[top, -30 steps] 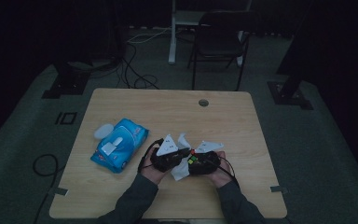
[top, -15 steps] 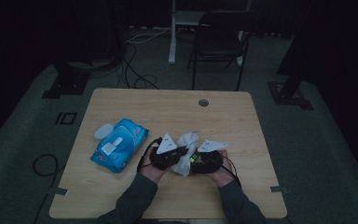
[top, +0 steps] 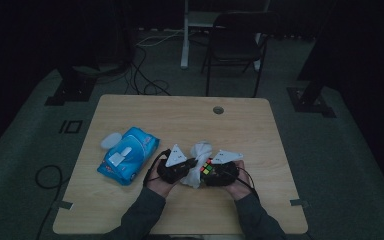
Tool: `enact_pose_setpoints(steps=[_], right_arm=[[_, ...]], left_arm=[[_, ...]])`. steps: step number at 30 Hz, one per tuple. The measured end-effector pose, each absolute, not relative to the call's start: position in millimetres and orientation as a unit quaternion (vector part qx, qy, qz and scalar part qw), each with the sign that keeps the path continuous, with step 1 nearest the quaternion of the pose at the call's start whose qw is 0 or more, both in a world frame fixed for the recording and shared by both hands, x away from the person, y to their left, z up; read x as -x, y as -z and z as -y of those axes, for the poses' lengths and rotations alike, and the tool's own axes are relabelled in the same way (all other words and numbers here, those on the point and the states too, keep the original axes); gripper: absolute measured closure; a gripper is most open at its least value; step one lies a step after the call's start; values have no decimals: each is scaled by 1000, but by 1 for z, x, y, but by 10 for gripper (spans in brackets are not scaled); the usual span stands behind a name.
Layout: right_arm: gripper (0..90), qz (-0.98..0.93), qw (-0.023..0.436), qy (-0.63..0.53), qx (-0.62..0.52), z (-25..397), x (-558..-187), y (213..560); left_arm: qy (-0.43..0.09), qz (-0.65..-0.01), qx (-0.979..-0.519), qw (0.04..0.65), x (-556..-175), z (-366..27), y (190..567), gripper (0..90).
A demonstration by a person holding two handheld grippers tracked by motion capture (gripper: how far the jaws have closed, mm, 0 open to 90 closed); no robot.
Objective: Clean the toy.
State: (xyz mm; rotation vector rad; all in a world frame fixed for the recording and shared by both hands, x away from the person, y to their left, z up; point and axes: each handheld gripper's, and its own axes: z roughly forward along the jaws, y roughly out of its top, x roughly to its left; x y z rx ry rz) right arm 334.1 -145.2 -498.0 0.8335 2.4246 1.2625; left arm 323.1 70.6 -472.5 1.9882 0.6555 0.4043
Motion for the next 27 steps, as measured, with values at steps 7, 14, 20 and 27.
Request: enact_pose_setpoints(steps=[7, 14, 20, 27], right_arm=[[338, -817, 123, -472, -308, 155, -336, 491], [338, -806, 110, -482, -324, 159, -338, 489], [338, -798, 109, -492, -330, 163, -337, 482], [338, -790, 105, -501, -336, 166, -340, 477]], left_arm=[[-155, -285, -819, 474, -323, -76, 486, 881], [-147, -290, -820, 471, -325, -76, 495, 881], [-136, -294, -811, 486, -327, -77, 497, 883], [-146, -285, -814, 484, -328, -77, 498, 884]])
